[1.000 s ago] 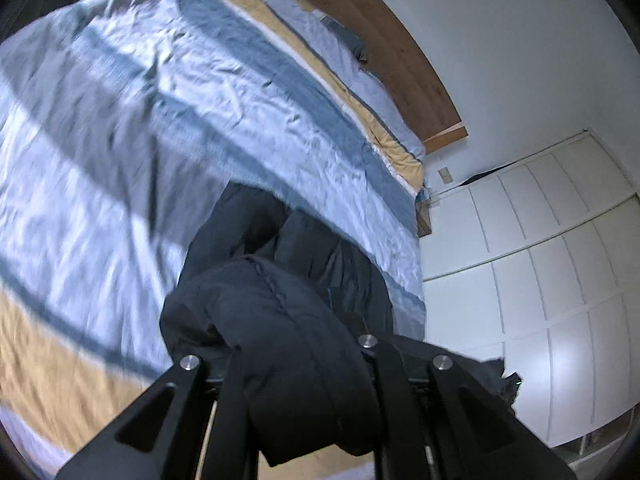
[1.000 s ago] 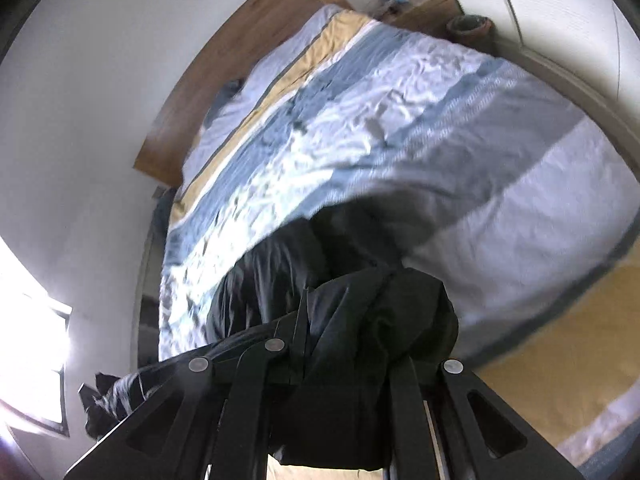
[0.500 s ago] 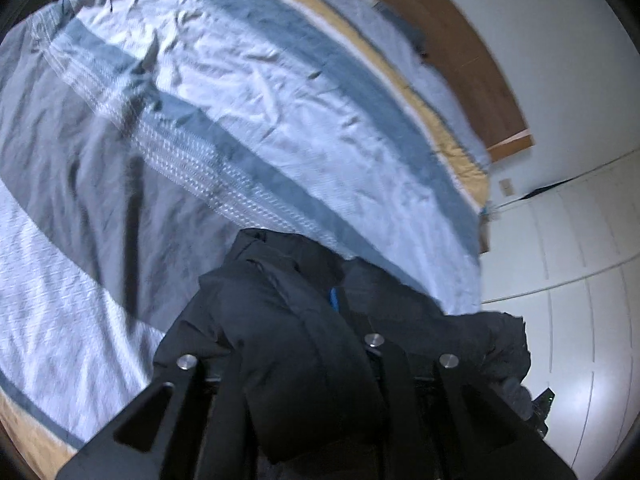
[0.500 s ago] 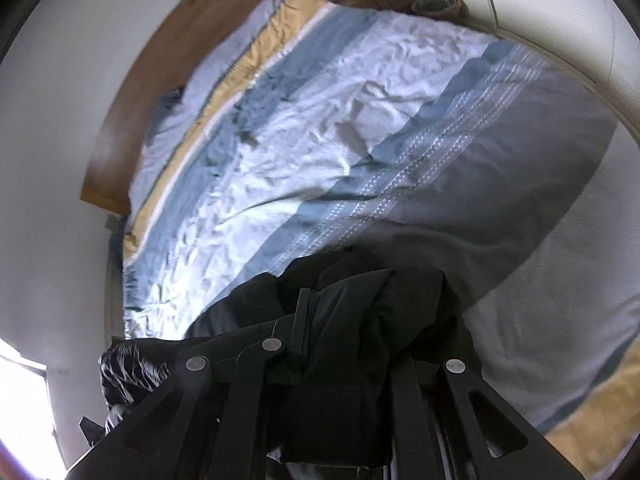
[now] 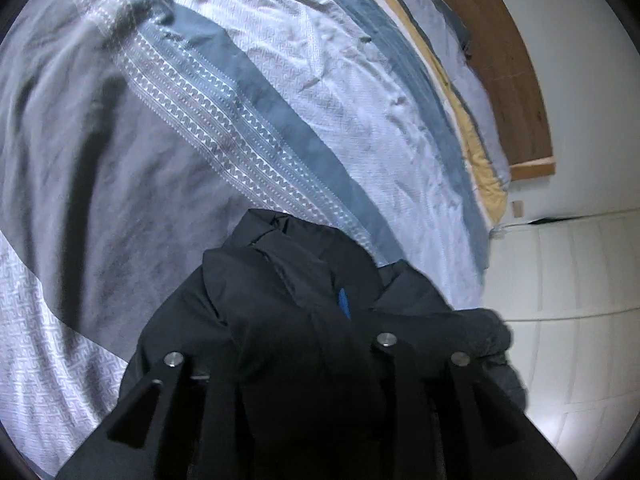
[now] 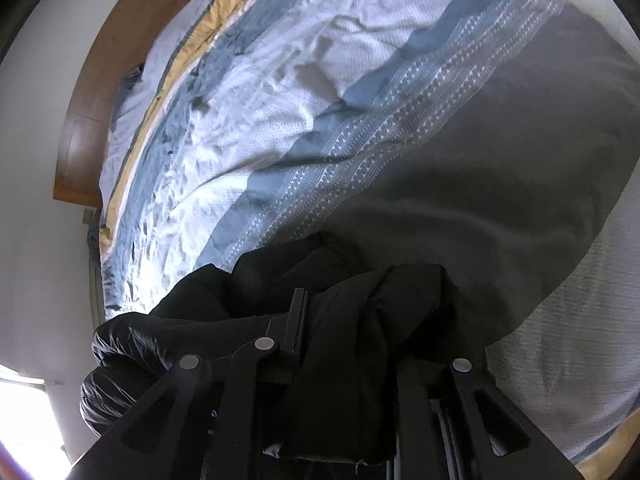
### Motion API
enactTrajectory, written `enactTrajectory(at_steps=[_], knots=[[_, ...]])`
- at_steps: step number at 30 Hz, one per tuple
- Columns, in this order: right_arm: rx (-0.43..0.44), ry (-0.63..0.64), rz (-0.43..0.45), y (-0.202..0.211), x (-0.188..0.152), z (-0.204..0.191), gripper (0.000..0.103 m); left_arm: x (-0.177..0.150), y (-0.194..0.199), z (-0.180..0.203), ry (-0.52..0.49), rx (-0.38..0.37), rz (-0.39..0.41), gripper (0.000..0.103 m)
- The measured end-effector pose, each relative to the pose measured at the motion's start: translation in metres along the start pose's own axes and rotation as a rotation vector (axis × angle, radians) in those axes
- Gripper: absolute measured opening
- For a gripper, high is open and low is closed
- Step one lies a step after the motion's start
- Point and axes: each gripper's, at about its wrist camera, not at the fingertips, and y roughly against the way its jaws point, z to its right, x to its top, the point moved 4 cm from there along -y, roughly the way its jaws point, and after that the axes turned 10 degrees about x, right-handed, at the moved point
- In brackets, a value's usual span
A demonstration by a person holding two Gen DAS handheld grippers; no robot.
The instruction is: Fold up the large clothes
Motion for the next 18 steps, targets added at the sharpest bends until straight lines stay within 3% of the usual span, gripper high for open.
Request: enactTrajectory(at_steps=[1,3,4,8,12,18], knots=[[0.021,-0.007,0.003,0.001,0.001,0.001,0.027,0.002,0.003,-0.003,0.041,-0.048,-0.006,0.037],[0.080,-0.018,0.019,0.007,0.002,-0.001,0.056,0.006,0.016,-0.008,0.125,-0.164,-0.001,0.054],[0.093,-0.013,0.027,0.010,0.002,-0.004,0.063,0.009,0.024,-0.009,0.155,-0.202,0.014,0.058],[0.110,0.030,0.028,0.021,0.003,-0.014,0.067,0.021,0.047,-0.016,0.255,-0.264,0.068,0.064],[0.106,0.083,0.033,0.035,0.004,-0.026,0.067,0.032,0.072,-0.021,0.269,-0.219,0.125,0.064],[0.132,0.116,0.096,0.071,0.006,-0.039,0.074,0.024,0.114,-0.012,0.148,-0.082,0.180,0.064]])
